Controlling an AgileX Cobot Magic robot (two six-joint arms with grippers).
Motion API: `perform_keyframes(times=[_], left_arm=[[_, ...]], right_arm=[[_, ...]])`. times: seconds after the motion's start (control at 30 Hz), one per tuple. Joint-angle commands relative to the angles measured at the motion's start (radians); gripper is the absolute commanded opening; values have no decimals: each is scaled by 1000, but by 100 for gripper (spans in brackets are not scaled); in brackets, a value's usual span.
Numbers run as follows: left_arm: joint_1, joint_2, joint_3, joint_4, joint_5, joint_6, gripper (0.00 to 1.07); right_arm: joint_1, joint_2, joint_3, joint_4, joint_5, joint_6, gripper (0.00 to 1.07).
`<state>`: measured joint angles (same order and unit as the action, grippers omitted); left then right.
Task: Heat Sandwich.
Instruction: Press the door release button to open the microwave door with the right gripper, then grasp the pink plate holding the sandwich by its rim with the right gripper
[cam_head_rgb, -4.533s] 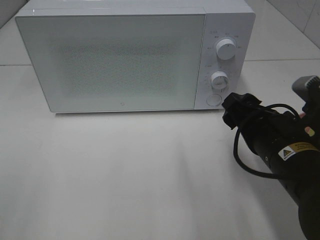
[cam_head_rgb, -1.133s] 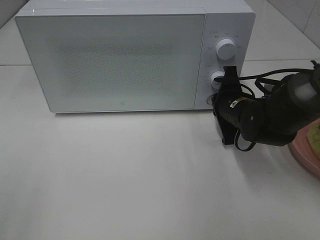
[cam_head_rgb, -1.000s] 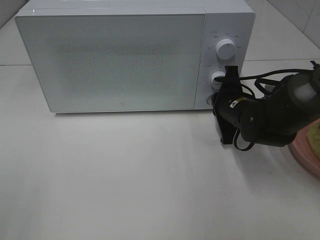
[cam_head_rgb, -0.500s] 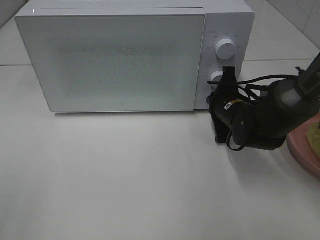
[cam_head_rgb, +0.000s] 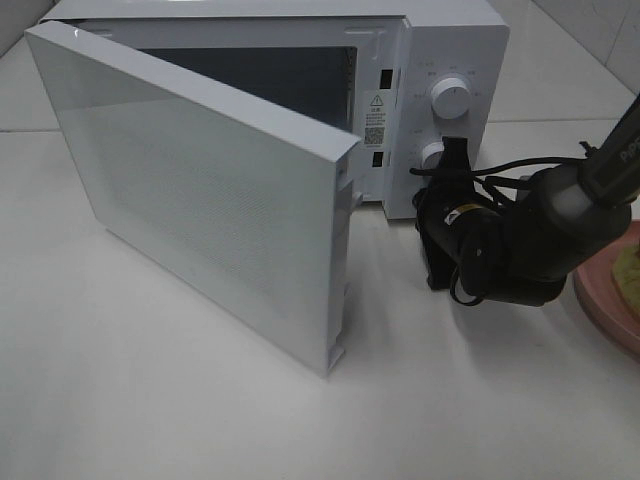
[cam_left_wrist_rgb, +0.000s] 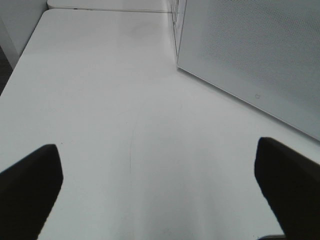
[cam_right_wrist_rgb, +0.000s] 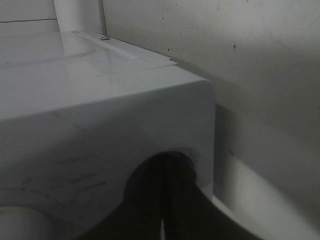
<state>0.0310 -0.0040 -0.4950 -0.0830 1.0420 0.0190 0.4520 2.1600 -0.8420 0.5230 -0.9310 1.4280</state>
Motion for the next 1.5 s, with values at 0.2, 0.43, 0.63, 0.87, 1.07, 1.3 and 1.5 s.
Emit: perform_keyframes(times=[0.2, 0.43, 0.63, 0.87, 1.07, 1.3, 1.5], left_arm=[[3, -23, 1, -5, -6, 2, 101], [3, -23, 1, -5, -6, 2, 101], [3, -23, 1, -5, -6, 2, 101], [3, -23, 1, -5, -6, 2, 101], [3, -23, 1, -5, -6, 2, 101], [3, -23, 1, -5, -6, 2, 101], [3, -23, 1, -5, -6, 2, 101]], right_arm=[[-32, -17, -100, -72, -177, 1, 1], [-32, -79, -34, -89, 18, -16, 1], [-32, -124, 11, -100, 138, -53, 1], [-33, -189, 67, -147, 320, -81, 1], [-33, -274, 90, -147, 481, -192, 2], [-33, -379, 90, -148, 718, -461, 4], [-33, -486, 90, -177, 931, -868, 5]])
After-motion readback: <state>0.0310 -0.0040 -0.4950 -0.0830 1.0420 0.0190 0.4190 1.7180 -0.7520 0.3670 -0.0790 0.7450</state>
